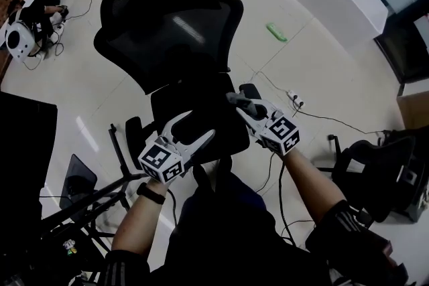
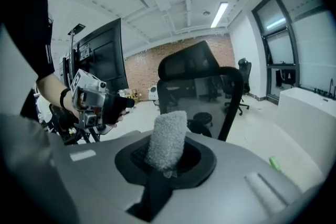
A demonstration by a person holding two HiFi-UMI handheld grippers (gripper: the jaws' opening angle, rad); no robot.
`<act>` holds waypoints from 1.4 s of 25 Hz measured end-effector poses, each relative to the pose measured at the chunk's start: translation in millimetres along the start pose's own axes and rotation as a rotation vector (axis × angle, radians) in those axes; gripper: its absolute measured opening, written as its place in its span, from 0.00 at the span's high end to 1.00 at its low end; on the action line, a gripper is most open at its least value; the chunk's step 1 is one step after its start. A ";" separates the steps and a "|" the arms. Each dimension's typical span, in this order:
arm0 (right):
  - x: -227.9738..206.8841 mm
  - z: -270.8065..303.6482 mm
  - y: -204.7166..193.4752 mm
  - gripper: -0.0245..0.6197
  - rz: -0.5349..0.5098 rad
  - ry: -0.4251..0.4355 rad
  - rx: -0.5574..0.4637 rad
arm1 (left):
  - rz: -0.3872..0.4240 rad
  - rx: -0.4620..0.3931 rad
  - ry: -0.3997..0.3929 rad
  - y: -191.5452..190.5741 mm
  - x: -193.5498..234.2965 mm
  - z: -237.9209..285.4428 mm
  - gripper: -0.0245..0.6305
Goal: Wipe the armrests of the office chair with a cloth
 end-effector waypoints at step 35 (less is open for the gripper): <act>-158.7 79.6 -222.4 0.90 -0.163 0.123 0.574 | -0.064 0.348 0.002 -161.8 39.0 139.7 0.45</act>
Point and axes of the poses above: the fingertips, and each gripper's own axes: z forward along the fingers, x to its left, y out of its top, the point moved 1 cm from there along -z, backward along the fingers, and after that the axes turned 3 degrees about -x, right-handed, at the moved point
